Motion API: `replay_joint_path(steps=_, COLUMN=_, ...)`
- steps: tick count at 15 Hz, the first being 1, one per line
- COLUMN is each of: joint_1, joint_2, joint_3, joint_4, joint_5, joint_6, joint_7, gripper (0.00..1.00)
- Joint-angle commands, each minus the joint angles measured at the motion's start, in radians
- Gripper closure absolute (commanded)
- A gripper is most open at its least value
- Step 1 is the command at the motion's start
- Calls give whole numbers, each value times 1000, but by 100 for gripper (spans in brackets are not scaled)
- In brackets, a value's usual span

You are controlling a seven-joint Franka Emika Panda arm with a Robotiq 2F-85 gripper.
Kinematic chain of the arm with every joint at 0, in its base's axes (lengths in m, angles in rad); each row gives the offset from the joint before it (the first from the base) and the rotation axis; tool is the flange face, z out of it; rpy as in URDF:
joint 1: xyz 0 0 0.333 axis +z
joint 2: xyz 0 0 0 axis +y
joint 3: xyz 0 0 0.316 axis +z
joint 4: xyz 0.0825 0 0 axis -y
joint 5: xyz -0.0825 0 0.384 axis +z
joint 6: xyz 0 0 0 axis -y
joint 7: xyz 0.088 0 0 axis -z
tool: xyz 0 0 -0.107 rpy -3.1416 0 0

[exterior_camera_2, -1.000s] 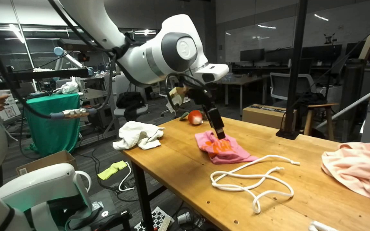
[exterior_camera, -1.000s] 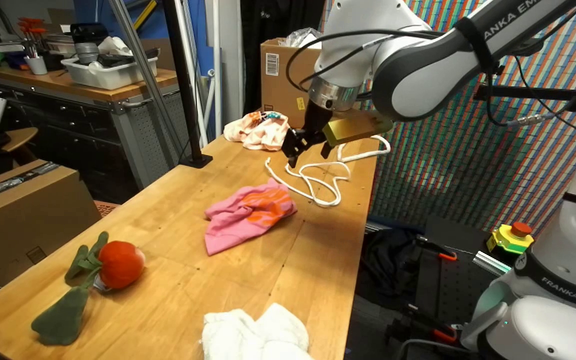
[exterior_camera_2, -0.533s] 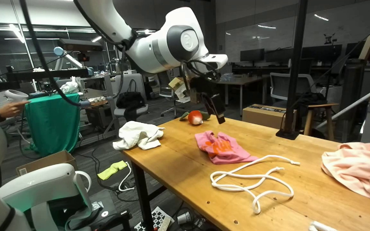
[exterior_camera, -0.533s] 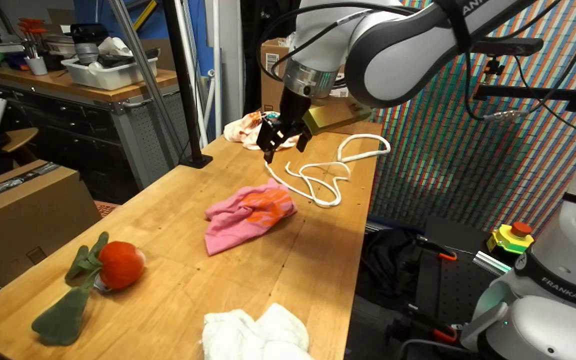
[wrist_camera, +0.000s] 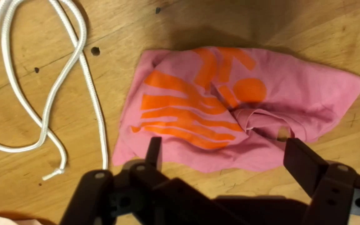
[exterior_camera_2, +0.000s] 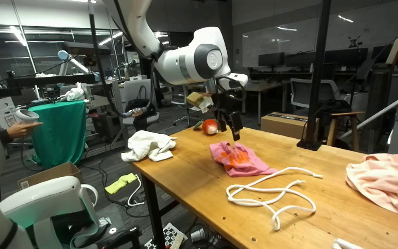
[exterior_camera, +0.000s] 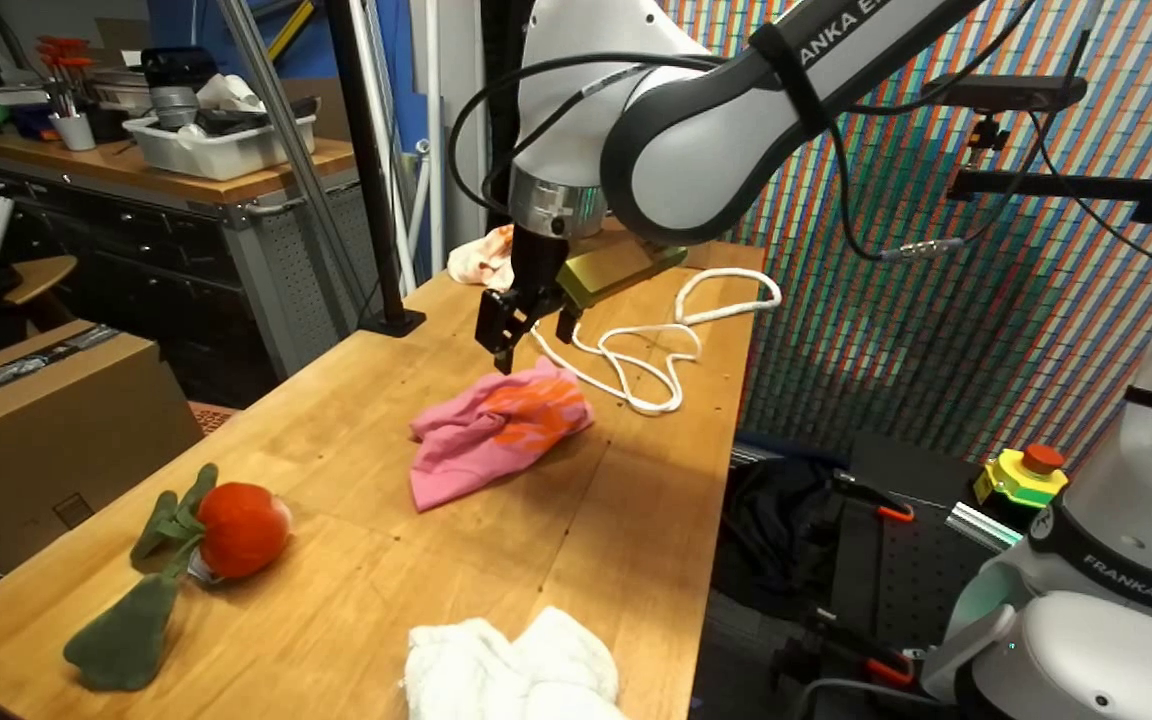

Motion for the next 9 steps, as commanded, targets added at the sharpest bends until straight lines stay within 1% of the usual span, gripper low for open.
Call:
replay_joint_path(steps=1, joint_1=21, joint_2=96, joint_3=-15, joint_4=94, joint_5=69, joint_6=-46, joint_7=-88, gripper=0)
replay_joint_path(steps=5, joint_1=27, joint_2=172, joint_3=-23, joint_4=142, joint_5=110, joint_6=-62, joint_7=-169, gripper=0)
replay_joint_path(steps=9, joint_1=28, joint_2=229, joint_3=-32, joint_4=186, joint_5=114, joint_6=-63, joint_7=-237, gripper=0)
